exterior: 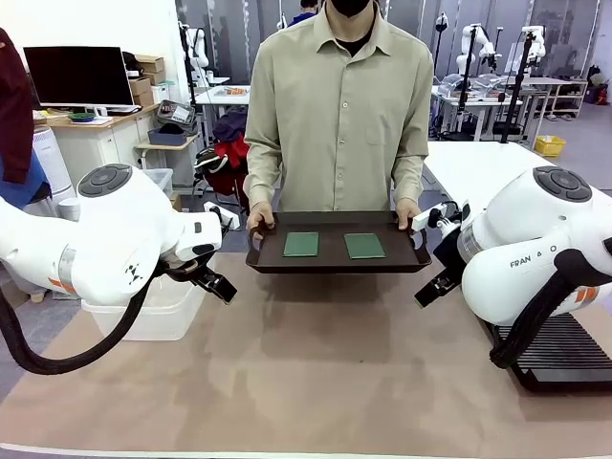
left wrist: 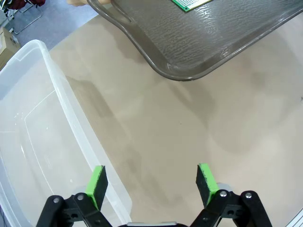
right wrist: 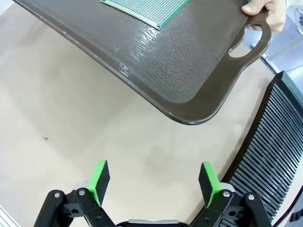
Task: Sort PCBs into racks and boxes based on the side picked up.
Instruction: Pick up the Blank PCB handed by the Human.
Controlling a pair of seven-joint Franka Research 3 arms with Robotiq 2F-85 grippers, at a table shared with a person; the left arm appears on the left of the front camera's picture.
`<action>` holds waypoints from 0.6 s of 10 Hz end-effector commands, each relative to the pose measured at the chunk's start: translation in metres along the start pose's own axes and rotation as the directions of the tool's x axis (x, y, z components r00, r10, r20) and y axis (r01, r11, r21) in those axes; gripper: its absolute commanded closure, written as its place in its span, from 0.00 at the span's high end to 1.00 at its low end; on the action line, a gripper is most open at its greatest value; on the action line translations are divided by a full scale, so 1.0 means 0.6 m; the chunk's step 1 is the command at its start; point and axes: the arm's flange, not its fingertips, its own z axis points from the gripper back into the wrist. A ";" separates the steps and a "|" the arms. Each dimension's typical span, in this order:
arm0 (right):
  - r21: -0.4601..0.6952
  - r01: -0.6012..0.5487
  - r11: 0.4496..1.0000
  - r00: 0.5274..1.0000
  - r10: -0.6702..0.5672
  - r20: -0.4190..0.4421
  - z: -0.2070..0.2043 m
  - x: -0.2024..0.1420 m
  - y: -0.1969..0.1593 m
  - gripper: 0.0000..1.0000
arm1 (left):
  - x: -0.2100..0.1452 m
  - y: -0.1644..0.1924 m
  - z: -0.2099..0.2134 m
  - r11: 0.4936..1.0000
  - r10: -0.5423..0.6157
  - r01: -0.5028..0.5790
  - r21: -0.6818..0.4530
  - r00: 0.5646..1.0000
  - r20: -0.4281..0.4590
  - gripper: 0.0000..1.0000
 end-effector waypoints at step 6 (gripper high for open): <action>0.168 0.005 0.986 1.000 -0.002 -0.020 0.048 -0.017 0.028 1.00 | 0.001 -0.010 0.024 0.998 0.017 -0.018 -0.053 0.999 -0.033 1.00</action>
